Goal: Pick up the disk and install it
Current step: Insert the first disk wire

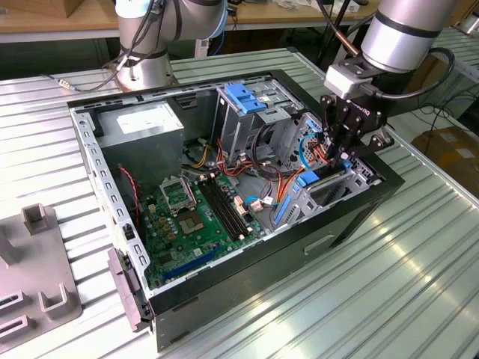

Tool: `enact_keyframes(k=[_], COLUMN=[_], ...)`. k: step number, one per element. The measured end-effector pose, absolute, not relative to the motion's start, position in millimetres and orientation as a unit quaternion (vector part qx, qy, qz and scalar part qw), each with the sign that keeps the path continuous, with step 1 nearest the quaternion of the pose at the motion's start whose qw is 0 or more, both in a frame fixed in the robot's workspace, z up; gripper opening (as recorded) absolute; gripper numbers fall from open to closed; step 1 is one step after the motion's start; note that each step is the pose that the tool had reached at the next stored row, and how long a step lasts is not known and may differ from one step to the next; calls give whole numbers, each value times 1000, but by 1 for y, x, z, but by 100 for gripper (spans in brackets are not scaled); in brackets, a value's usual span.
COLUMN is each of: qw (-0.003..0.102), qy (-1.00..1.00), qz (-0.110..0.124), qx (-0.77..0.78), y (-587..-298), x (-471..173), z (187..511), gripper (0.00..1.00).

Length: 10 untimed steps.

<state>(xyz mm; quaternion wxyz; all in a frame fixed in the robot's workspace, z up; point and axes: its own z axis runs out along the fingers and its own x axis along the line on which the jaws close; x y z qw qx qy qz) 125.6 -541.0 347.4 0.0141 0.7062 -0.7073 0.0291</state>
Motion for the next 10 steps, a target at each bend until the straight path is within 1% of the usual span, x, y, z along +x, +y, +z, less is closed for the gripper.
enact_keyframes(k=[4,5,6,7,8,10], qw=[14,14,14,14,14,14], qy=[-707,-707,-707,-707,-707,-707], qz=[29,29,29,29,29,29], qx=[706,706,706,706,706,706], y=[-541,-541,-541,-541,-541,-541], x=[126,126,126,126,126,126], z=[352,352,352,352,352,352], gripper=[25,23,16,16,10,10])
